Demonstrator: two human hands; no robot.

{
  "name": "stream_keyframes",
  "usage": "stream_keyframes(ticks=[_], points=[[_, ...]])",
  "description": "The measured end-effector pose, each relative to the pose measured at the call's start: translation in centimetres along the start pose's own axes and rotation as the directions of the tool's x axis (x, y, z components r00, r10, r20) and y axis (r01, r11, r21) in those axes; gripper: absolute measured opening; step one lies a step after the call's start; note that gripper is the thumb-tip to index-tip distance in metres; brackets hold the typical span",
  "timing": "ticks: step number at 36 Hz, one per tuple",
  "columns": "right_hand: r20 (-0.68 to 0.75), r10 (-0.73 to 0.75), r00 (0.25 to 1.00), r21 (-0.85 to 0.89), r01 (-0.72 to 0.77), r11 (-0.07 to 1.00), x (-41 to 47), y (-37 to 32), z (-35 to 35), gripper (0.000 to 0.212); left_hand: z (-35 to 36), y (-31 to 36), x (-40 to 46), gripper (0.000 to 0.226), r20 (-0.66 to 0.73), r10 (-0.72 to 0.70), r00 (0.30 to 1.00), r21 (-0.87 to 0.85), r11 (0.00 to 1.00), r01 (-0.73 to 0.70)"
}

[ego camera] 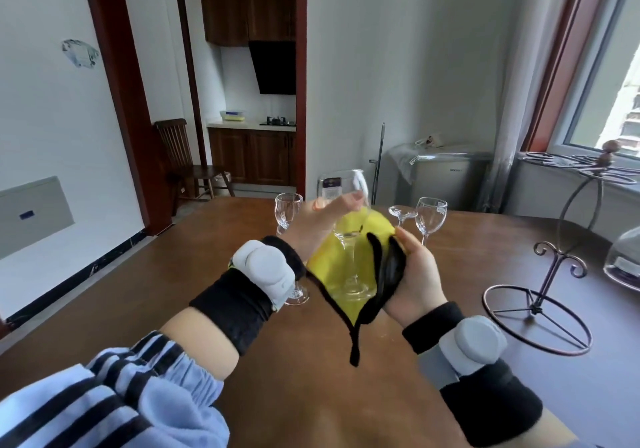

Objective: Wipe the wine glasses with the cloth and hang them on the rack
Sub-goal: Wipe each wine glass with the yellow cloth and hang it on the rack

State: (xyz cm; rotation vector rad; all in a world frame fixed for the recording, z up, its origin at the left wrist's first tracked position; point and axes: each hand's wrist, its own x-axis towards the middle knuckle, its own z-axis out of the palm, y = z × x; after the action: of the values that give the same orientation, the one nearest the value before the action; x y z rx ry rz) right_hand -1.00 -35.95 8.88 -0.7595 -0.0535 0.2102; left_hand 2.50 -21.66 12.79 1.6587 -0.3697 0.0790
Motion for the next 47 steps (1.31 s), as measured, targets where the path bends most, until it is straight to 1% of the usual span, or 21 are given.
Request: stream_keyframes(ticks=[3, 6, 7, 9, 12, 14, 17, 18, 21, 23, 25, 27, 29, 31, 33, 36, 37, 40, 41, 45, 47], points=[[-0.012, -0.045, 0.999, 0.075, 0.046, 0.996, -0.3, -1.2, -0.4, 0.049, -0.6, -0.2, 0.0, 0.076, -0.072, -0.009, 0.997, -0.026, 1.000, 0.007], [0.003, -0.083, 0.997, 0.085, 0.082, 0.993, -0.4, -2.3, 0.0, 0.050, -0.9, -0.3, -0.1, 0.087, -0.062, 0.042, 0.997, 0.001, 0.999, -0.042], [0.019, -0.093, 0.995, 0.087, 0.091, 0.992, -0.4, -2.6, 0.3, 0.051, -0.9, -0.4, -0.2, 0.083, -0.050, 0.054, 0.997, 0.015, 0.998, -0.053], [0.051, -0.107, 0.993, 0.114, 0.101, 0.988, -0.5, -3.0, 0.8, 0.054, -0.5, -0.5, -0.4, 0.062, -0.022, 0.070, 0.997, 0.039, 0.997, -0.069], [0.100, -0.122, 0.987, 0.190, 0.102, 0.977, -0.6, -2.5, 1.6, 0.062, 0.6, -0.7, -0.4, 0.059, -0.027, 0.058, 0.998, 0.051, 0.997, -0.056], [0.112, -0.135, 0.984, 0.243, 0.105, 0.964, -0.5, -1.7, 2.0, 0.064, 1.3, -1.0, -0.2, 0.054, -0.074, 0.051, 0.996, -0.001, 0.999, -0.052], [0.135, -0.188, 0.973, 0.291, 0.142, 0.946, -0.5, -1.0, 2.2, 0.048, 2.1, -0.7, -0.4, 0.095, -0.162, 0.030, 0.986, -0.041, 0.998, -0.037], [0.159, -0.211, 0.964, 0.281, 0.161, 0.946, -0.6, -0.7, 2.1, 0.047, 2.2, -0.6, -0.4, 0.097, -0.170, 0.025, 0.985, -0.042, 0.999, -0.033], [0.239, -0.176, 0.955, 0.198, 0.130, 0.972, -0.5, 0.1, 2.0, 0.042, 2.3, -0.4, -0.6, 0.083, -0.143, -0.029, 0.989, -0.075, 0.997, 0.018], [0.247, -0.153, 0.957, 0.116, 0.127, 0.985, -0.7, 0.3, 2.3, 0.041, 2.4, -0.5, -0.6, 0.090, -0.144, -0.067, 0.987, -0.101, 0.994, 0.052], [0.244, -0.127, 0.961, 0.070, 0.113, 0.991, -0.9, 0.3, 2.6, 0.053, 2.5, -0.5, -0.6, 0.083, -0.139, -0.084, 0.987, -0.140, 0.988, 0.065], [0.217, -0.111, 0.970, 0.057, 0.101, 0.993, -0.9, 0.5, 2.5, 0.058, 2.4, -0.2, -0.8, 0.078, -0.143, -0.085, 0.986, -0.163, 0.985, 0.061], [0.186, -0.092, 0.978, 0.043, 0.086, 0.995, -0.9, 0.7, 2.0, 0.055, 2.4, 0.1, -0.9, 0.096, -0.142, -0.085, 0.986, -0.133, 0.989, 0.066], [0.210, -0.061, 0.976, 0.037, 0.055, 0.998, -0.9, 0.8, 1.7, 0.044, 2.4, 0.3, -1.0, 0.105, -0.136, -0.094, 0.986, -0.092, 0.992, 0.082], [0.276, -0.059, 0.959, 0.012, 0.059, 0.998, -1.1, 0.6, 1.6, 0.037, 2.4, 0.5, -1.2, 0.097, -0.131, -0.107, 0.986, -0.055, 0.993, 0.100], [0.313, -0.137, 0.940, -0.105, 0.178, 0.978, -0.8, 0.8, 1.3, 0.067, 2.6, 1.1, -1.6, 0.068, -0.123, -0.105, 0.987, 0.027, 0.994, 0.109], [0.302, -0.158, 0.940, -0.150, 0.211, 0.966, -0.7, 1.0, 1.3, 0.071, 2.6, 1.0, -1.6, 0.069, -0.121, -0.101, 0.988, 0.079, 0.991, 0.111], [0.240, -0.241, 0.940, -0.208, 0.292, 0.934, -0.6, 1.2, 1.5, 0.063, 2.4, 0.5, -1.2, 0.109, -0.085, -0.081, 0.993, 0.187, 0.978, 0.095], [0.214, -0.265, 0.940, -0.225, 0.312, 0.923, -0.6, 1.2, 1.5, 0.058, 2.4, 0.3, -1.2, 0.114, -0.074, -0.078, 0.994, 0.206, 0.974, 0.091], [0.157, -0.316, 0.936, -0.341, 0.351, 0.872, -0.3, 1.2, 1.4, 0.045, 2.5, -0.7, -1.2, 0.113, -0.042, -0.080, 0.996, 0.175, 0.981, 0.086], [0.151, -0.347, 0.926, -0.408, 0.378, 0.831, -0.1, 1.1, 1.2, 0.043, 2.8, -0.3, -1.8, 0.104, -0.053, -0.058, 0.997, 0.142, 0.988, 0.065]])
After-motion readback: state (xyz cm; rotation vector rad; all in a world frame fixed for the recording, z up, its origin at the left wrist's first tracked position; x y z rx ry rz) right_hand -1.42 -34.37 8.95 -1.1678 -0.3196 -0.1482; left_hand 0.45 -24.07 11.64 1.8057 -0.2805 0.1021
